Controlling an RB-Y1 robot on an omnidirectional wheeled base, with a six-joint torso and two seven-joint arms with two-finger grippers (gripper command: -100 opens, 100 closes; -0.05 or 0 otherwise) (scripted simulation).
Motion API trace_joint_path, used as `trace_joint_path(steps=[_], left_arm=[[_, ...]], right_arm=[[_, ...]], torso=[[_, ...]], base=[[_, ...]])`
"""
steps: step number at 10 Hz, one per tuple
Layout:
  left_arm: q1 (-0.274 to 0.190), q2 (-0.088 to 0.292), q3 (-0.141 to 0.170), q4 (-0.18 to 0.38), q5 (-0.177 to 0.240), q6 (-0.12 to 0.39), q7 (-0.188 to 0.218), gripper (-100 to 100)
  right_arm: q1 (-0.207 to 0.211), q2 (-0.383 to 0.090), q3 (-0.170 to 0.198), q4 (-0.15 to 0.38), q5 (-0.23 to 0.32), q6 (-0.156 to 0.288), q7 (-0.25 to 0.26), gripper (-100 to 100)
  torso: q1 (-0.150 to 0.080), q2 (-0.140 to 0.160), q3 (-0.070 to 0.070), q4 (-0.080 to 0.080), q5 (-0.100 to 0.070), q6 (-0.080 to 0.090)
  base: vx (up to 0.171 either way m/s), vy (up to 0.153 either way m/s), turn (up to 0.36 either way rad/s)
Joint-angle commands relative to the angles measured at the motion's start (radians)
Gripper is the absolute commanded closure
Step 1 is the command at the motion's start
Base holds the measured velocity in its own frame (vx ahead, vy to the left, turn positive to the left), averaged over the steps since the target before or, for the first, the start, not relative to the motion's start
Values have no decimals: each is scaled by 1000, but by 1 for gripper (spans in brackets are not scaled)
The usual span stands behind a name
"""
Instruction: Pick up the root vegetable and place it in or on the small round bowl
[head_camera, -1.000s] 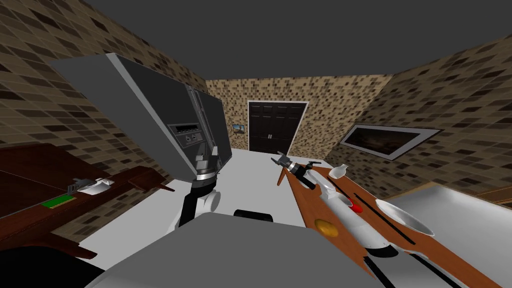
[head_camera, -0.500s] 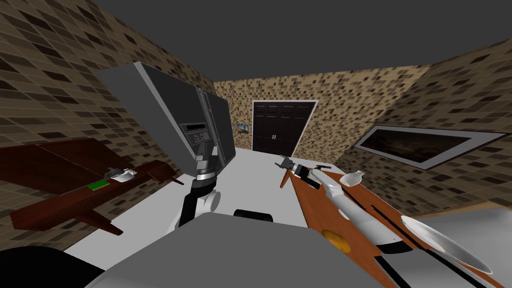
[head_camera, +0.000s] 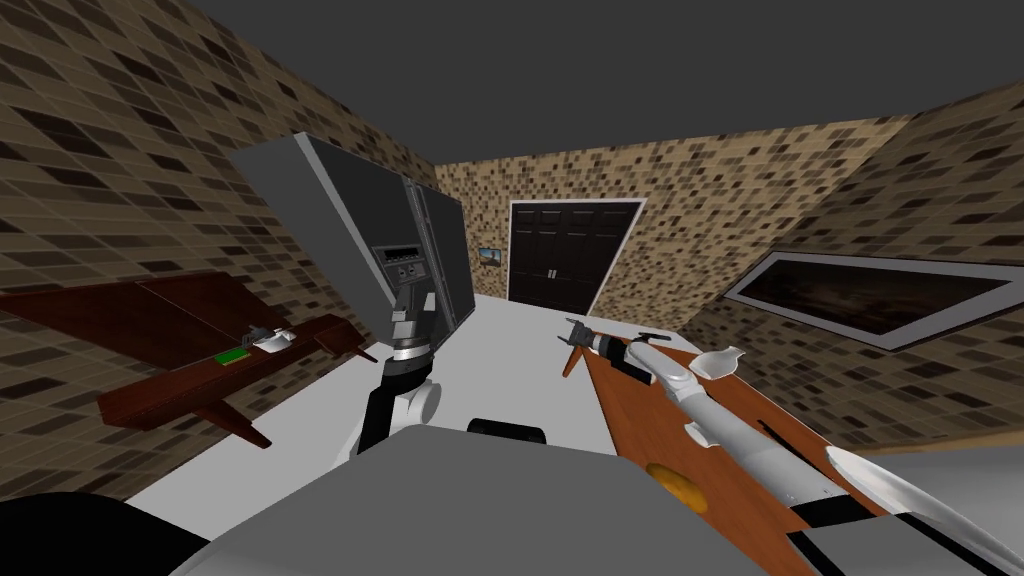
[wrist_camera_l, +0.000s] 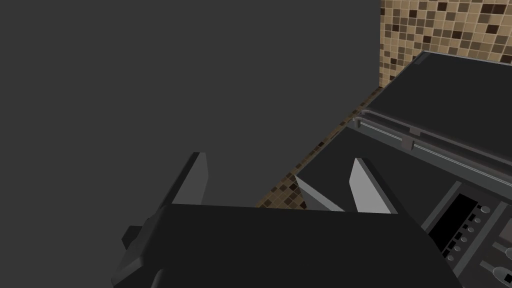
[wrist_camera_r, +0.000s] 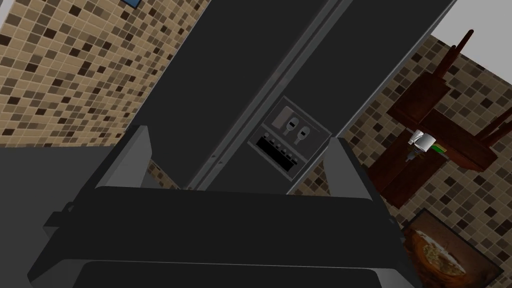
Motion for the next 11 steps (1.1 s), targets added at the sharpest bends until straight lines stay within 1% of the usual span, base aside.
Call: trace_joint_path(steps=[1,2,3,5,6,7,8,9,10,11], left_arm=[[0,0,0,0,0,0,0,0],[0,0,0,0,0,0,0,0],[0,0,0,0,0,0,0,0],[0,0,0,0,0,0,0,0],[0,0,0,0,0,0,0,0],[0,0,0,0,0,0,0,0],[0,0,0,0,0,0,0,0],[0,0,0,0,0,0,0,0],[0,0,0,0,0,0,0,0],[0,0,0,0,0,0,0,0]], right_arm=[[-19,-7,3,50,22,-29,14,-100],[-19,-7,3,71,22,-29,14,-100],[-11,-38,19,115,72,-48,19,-100],[-11,-38,19,125,76,-48,19,-100],[-1,-65,34,157,126,-66,23,-100],[-1,-65,34,176,129,-66,23,-100],[13,-89,48,206,170,-84,25,-100],[13,-89,48,226,181,-84,25,-100],[30,-111,61,259,221,-101,26,-100],[30,-111,61,274,232,-101,26,-100]], torso=[[0,0,0,0,0,0],[0,0,0,0,0,0],[0,-1,0,0,0,0],[-1,1,1,0,0,0],[0,0,0,0,0,0],[0,1,0,0,0,0],[0,1,1,0,0,0],[-1,2,1,1,0,0],[0,2,1,1,0,0],[0,3,2,1,0,0]], base=[[-44,-7,63],[-19,-3,2],[-40,-3,81],[-40,-9,23],[-52,5,63],[-61,-8,37],[-70,-13,39],[-64,-7,31],[-84,-3,55],[-71,-5,28]])
